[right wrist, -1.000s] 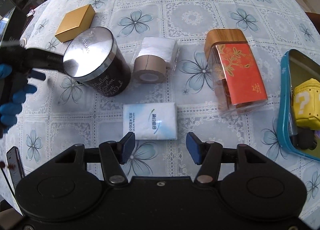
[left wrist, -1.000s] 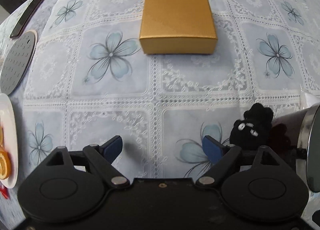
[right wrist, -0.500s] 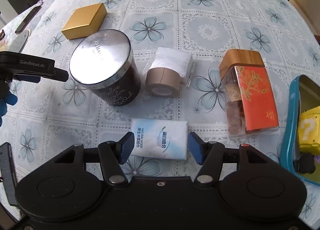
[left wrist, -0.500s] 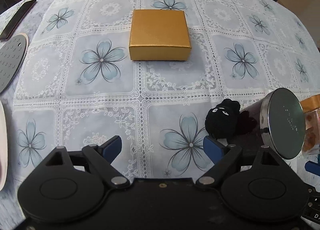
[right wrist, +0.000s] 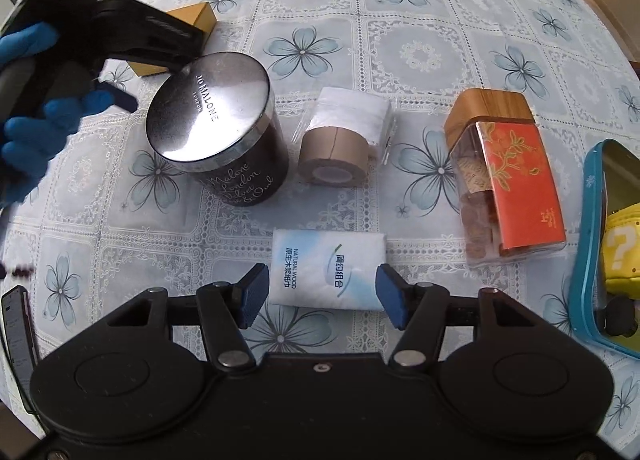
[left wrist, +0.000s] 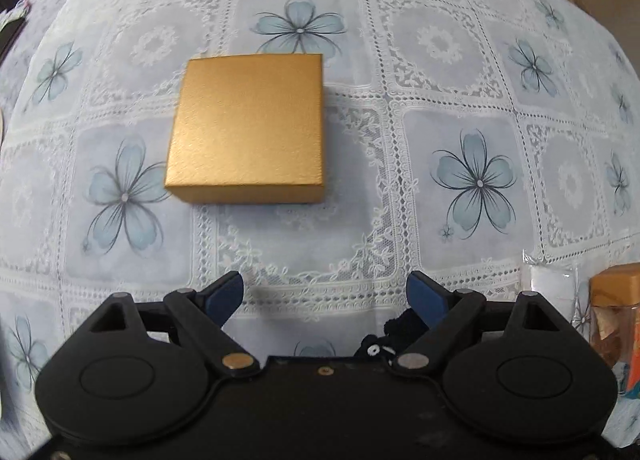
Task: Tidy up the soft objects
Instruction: 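Lower the left tool toward the black fuzzy plush beside the jar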
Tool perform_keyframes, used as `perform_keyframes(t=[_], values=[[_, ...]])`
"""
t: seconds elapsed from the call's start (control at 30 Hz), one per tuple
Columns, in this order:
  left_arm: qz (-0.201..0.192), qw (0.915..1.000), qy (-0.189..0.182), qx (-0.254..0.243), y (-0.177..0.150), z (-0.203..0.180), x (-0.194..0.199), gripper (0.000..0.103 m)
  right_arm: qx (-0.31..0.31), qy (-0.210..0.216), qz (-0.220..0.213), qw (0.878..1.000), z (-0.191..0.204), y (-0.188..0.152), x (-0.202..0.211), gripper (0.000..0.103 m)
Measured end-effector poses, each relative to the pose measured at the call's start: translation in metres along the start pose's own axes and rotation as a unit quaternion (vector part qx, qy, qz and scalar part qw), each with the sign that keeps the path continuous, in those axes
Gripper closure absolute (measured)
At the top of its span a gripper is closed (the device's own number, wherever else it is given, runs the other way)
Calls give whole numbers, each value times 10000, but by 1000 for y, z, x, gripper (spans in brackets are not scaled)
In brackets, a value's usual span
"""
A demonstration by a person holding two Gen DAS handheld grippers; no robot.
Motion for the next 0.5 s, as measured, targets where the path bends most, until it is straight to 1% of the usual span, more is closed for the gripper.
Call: perform_keyframes(t=[0.03, 0.1, 0.13, 0.23, 0.33, 0.4, 0.5], values=[[43, 9999, -51, -83, 2, -5, -3, 15, -25, -1, -3, 10000, 0, 0, 0, 46], [180, 9992, -306, -155, 5, -13, -10, 13, -67, 3, -7, 10000, -1, 2, 0, 46], [218, 9991, -310, -206, 6, -16, -13, 10, -75, -2, -5, 10000, -1, 2, 0, 46], [249, 9992, -182, -238, 7, -17, -14, 9, -86, -32, -28, 10000, -1, 4, 0, 46], [248, 9992, -261, -157, 5, -13, -14, 9, -119, 8, -53, 9999, -1, 5, 1, 46], [303, 9993, -210, -96, 3, -7, -14, 9, -114, 28, -40, 9999, 0, 5, 1, 46], [280, 9991, -324, -10, 3, -4, -13, 9, -117, 60, 9, 9999, 0, 5, -2, 46]])
Point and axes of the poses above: each gripper's, at about its wrist camera, not at the fingertips, and x roughly against the way its jaws point, z to its left, y to its top, the point moved 5 cm from there along -x, roughly the way its jaws point, and after that the axes turned 6 degrees about -x, right-handed, at the moved point
